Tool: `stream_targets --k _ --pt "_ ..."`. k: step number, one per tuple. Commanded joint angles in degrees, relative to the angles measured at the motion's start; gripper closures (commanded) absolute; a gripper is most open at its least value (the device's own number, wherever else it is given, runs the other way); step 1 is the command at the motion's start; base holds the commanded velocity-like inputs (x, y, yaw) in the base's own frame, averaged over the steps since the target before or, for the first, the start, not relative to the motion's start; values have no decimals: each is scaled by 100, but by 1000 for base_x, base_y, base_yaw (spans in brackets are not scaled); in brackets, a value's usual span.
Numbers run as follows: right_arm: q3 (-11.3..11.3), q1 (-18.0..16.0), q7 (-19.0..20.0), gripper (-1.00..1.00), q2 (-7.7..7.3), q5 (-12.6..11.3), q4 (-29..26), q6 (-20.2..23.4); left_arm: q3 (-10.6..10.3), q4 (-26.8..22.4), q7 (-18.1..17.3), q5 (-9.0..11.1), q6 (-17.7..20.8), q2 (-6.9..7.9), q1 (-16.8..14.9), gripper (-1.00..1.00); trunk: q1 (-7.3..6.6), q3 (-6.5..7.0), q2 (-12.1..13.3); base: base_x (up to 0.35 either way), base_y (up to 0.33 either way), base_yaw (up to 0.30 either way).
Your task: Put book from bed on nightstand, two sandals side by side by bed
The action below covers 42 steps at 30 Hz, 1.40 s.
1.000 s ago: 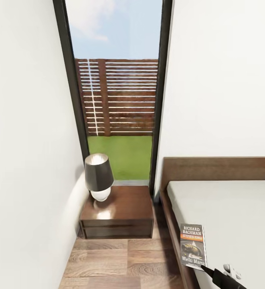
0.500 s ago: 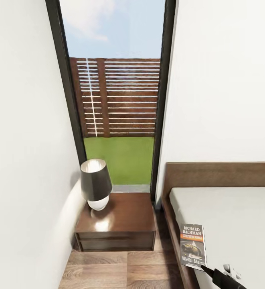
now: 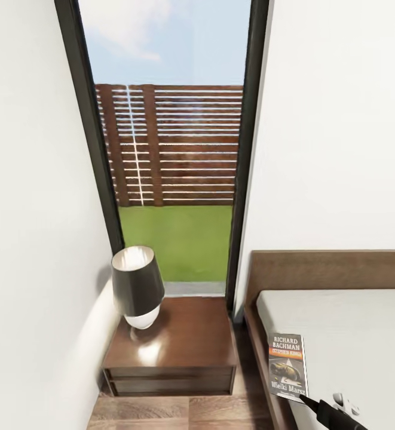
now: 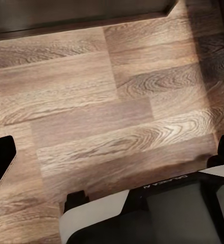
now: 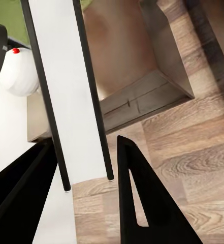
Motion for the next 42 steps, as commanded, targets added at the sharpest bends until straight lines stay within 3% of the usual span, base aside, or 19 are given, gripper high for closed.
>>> stream_targets --k 1,18,32,42 --pt "-36 -6 20 100 -1 -33 -1 36 36 4 -19 -58 -24 1 -5 -100 7 -13 -13 327 0 0" --pt "-36 -6 20 100 -1 -32 -1 36 34 4 -19 -58 -24 -2 -5 -100 7 -13 -13 128 0 0" --pt "-36 -6 28 100 -1 -33 -1 36 36 4 -18 -58 -24 0 -5 -100 7 -13 -13 305 0 1" --pt "-36 -6 29 100 -1 -33 -1 36 39 4 -19 -58 -24 2 -5 -100 7 -13 -13 83 0 149"
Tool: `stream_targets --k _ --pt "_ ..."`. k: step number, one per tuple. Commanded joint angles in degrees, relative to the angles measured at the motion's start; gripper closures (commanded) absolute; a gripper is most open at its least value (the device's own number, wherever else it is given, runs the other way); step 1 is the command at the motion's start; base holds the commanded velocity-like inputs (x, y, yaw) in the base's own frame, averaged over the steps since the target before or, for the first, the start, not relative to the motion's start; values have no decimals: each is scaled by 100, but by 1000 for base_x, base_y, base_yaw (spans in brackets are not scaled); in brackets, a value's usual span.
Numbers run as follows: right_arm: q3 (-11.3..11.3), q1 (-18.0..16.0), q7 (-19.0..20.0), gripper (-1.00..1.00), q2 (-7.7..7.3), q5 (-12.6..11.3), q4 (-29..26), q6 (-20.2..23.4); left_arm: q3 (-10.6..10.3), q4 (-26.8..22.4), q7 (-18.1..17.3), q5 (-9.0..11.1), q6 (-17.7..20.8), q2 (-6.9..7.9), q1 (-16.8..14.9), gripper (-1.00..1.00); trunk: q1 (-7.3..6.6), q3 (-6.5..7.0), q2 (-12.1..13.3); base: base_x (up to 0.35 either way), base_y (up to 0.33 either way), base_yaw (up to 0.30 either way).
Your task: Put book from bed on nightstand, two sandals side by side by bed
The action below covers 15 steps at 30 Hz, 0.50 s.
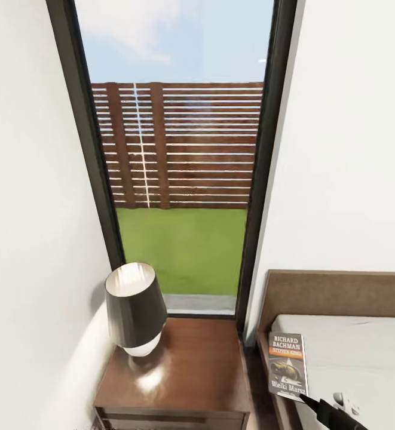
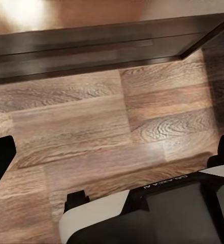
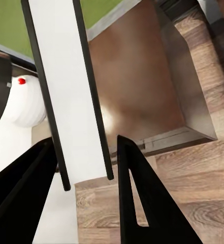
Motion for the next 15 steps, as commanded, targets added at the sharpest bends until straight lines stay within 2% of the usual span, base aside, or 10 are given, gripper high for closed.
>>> stream_targets --k 1,6,15 --pt "-10 -5 20 100 -2 -21 1 36 38 4 -19 -58 -24 0 -6 -100 4 -13 -13 113 0 48" --pt "-10 -5 20 100 -2 -21 1 36 33 4 -19 -58 -24 -2 -6 -100 4 -13 -13 246 0 19" --pt "-10 -5 20 100 -2 -21 1 36 32 4 -18 -58 -24 -2 -6 -100 4 -13 -13 321 0 2"
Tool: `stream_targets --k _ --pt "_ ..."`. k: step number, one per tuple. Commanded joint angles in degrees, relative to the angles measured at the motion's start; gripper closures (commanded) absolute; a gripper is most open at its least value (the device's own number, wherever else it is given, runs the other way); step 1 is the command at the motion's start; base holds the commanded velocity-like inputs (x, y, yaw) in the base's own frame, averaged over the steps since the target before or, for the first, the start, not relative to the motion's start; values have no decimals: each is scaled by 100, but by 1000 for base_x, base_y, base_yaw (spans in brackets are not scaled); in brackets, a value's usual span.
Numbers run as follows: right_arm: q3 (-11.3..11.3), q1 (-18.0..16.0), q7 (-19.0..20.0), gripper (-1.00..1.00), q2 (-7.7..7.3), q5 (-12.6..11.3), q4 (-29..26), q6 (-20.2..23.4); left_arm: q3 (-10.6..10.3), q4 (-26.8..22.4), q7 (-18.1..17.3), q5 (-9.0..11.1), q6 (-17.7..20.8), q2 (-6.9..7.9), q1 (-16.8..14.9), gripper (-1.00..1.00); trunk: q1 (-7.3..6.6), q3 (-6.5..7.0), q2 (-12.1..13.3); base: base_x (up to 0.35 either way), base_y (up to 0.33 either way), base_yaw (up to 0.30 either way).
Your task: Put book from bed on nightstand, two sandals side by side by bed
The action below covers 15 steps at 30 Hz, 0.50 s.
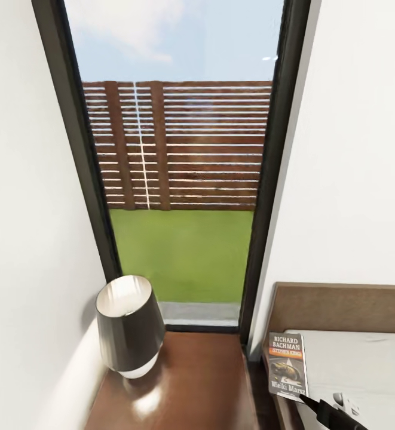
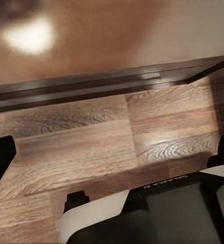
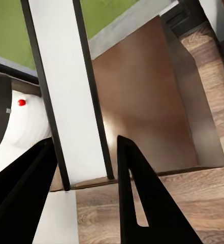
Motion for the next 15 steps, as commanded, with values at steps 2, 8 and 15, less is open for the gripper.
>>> stream_targets --k 2,8,15 --pt "-25 -6 20 100 -1 -27 0 36 38 4 -20 -58 -25 1 -5 -100 7 -13 -13 315 0 0" --pt "-25 -6 20 100 -1 -27 0 36 44 4 -20 -58 -25 2 -5 -100 7 -13 -13 114 0 0" --pt "-25 -6 20 100 -1 -27 0 36 45 4 -23 -58 -25 2 -5 -100 7 -13 -13 12 0 0"
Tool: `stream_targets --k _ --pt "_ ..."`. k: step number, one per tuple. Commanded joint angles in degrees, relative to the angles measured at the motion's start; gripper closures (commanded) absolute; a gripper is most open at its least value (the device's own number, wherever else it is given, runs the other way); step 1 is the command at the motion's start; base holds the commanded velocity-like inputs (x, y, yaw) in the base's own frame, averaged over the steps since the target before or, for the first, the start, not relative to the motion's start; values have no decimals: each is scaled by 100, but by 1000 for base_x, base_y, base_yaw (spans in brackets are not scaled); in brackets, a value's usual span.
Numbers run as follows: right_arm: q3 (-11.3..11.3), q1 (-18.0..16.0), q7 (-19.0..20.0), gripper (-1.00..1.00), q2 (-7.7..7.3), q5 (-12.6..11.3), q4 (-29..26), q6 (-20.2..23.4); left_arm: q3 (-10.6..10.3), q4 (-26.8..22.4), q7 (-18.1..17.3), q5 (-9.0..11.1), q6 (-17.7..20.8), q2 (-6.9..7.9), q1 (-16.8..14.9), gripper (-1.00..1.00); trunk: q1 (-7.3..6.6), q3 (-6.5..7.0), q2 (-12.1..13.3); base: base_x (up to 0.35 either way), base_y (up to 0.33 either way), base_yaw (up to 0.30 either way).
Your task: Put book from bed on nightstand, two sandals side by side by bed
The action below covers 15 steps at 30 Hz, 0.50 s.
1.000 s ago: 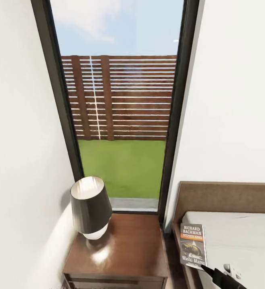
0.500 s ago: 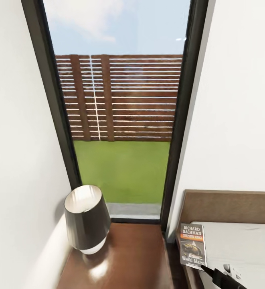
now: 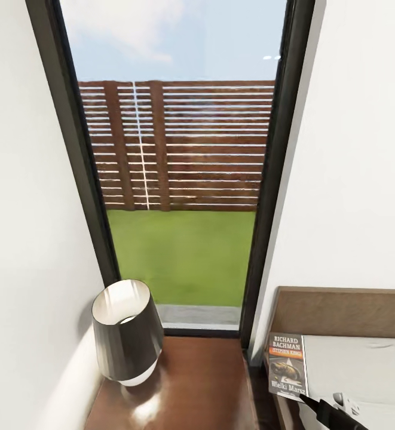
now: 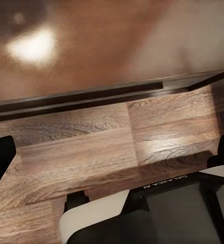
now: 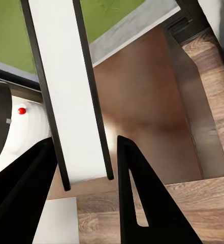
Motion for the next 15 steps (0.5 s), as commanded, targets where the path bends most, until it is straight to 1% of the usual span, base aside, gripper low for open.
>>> stream_targets --k 1,15 --pt "-13 -5 20 100 -1 -21 1 36 38 4 -21 -58 -24 0 -5 -100 4 -13 -13 2 0 0" --pt "-13 -5 22 100 -1 -21 1 36 64 -5 -51 -49 -24 18 -5 -100 4 -13 -13 0 0 0"
